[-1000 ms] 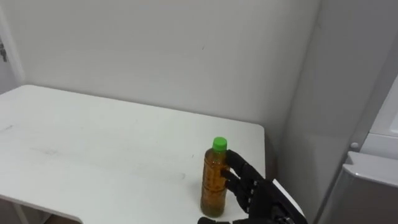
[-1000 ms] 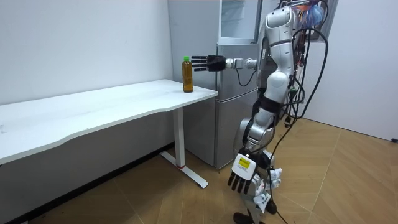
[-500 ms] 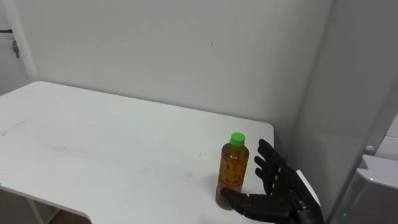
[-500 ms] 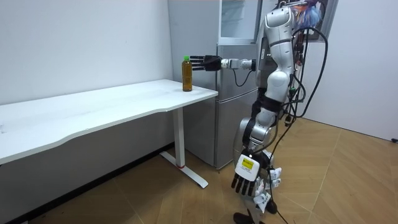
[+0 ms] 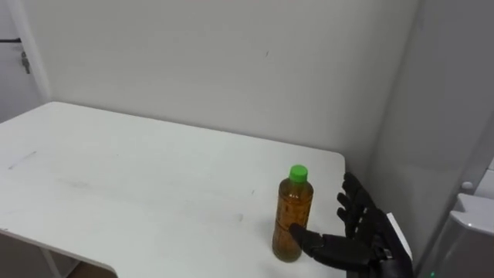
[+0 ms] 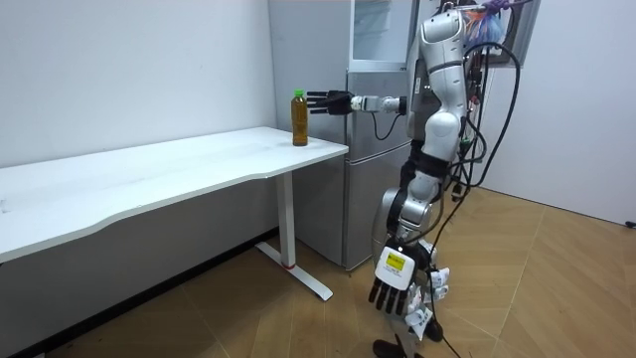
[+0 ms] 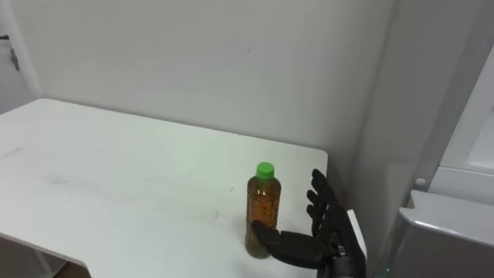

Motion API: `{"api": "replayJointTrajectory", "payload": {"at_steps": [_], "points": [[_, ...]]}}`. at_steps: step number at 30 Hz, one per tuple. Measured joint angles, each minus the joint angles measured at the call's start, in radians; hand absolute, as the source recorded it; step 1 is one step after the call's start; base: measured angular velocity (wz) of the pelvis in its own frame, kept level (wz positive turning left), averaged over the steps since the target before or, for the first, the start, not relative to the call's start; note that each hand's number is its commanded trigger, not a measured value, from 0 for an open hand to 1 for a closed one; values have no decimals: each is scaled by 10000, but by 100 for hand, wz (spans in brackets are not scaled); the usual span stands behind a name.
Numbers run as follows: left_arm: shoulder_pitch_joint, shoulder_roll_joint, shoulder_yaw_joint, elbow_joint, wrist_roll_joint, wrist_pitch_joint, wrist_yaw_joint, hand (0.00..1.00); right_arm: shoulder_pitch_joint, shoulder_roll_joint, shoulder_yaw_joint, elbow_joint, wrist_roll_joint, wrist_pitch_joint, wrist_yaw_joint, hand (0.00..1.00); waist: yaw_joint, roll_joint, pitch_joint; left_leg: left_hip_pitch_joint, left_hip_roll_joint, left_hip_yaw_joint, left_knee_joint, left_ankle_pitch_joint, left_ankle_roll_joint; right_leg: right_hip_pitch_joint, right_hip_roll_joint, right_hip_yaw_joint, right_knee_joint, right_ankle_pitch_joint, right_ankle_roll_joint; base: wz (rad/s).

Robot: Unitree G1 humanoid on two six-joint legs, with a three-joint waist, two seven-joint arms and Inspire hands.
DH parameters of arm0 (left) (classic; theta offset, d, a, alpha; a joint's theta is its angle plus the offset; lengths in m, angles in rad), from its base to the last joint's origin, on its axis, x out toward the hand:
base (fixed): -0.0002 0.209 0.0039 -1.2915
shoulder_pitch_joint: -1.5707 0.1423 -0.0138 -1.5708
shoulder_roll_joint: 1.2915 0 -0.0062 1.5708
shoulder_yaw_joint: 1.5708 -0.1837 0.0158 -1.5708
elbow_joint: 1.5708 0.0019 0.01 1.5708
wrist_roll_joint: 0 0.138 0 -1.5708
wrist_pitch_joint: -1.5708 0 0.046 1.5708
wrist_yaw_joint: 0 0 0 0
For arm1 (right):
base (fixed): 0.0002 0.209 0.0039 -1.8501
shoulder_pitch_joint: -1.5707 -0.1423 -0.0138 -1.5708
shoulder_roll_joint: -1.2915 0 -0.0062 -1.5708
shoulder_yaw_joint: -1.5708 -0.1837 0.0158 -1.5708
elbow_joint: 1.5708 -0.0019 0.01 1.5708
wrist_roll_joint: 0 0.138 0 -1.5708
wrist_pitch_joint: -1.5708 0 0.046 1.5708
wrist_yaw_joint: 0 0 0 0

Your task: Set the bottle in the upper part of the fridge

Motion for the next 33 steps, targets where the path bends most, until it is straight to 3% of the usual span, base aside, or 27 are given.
{"api": "replayJointTrajectory", "payload": {"at_steps": [3, 8, 13, 16, 21, 28, 33], "points": [[19, 0, 0, -2, 1, 13, 2, 0, 0, 2, 1, 1, -36, 0, -5, 0, 0, 42, 26, -6, -1, 1, -31, 1, 3, 19, -1, -1, 2, 4, 7, 0], [42, -23, -24, -17, 2, 12, 55, 0, 1, 2, 4, 30, -53, -10, -19, 0, 0, 53, 5, -55, 2, -6, -17, 9, 2, -14, 4, -35, 2, 5, 7, 0], [81, -73, -19, -21, 83, 13, -33, 0, 0, 4, 11, 903, -594, -139, -13, 0, 27, 78, -111, -73, -4, -25, -12, 20, 5, -11, 4, -58, 4, 5, 8, 1], [82, -106, 2, -20, 216, 19, -89, 0, -1, 3, 8, 1145, -783, -139, -44, 0, 50, 101, -128, -89, -5, -41, -2, 23, 3, -19, 4, -58, 4, 5, 8, 0], [31, -107, -14, -57, 224, 40, -35, 0, -340, 17, 27, 1687, -744, -150, -401, 0, 51, 153, -89, -134, -30, -186, 29, 40, -4, 4, -2, -217, 6, 5, 8, 8], [105, -103, -115, -429, 199, 268, 27, 0, -1193, 5, 20, 2827, -629, -152, -993, 0, 262, 49, 43, -270, -163, -459, -18, 143, -10, -11, -43, -454, 3, -9, 31, 13], [146, -95, -271, -621, 197, 502, -219, 0, -1755, 14, 16, 3618, -649, -21, -1073, 0, 449, -30, 13, -314, -161, -559, -3, 167, 4, 6, -92, -625, 18, -18, 45, 10]]}}
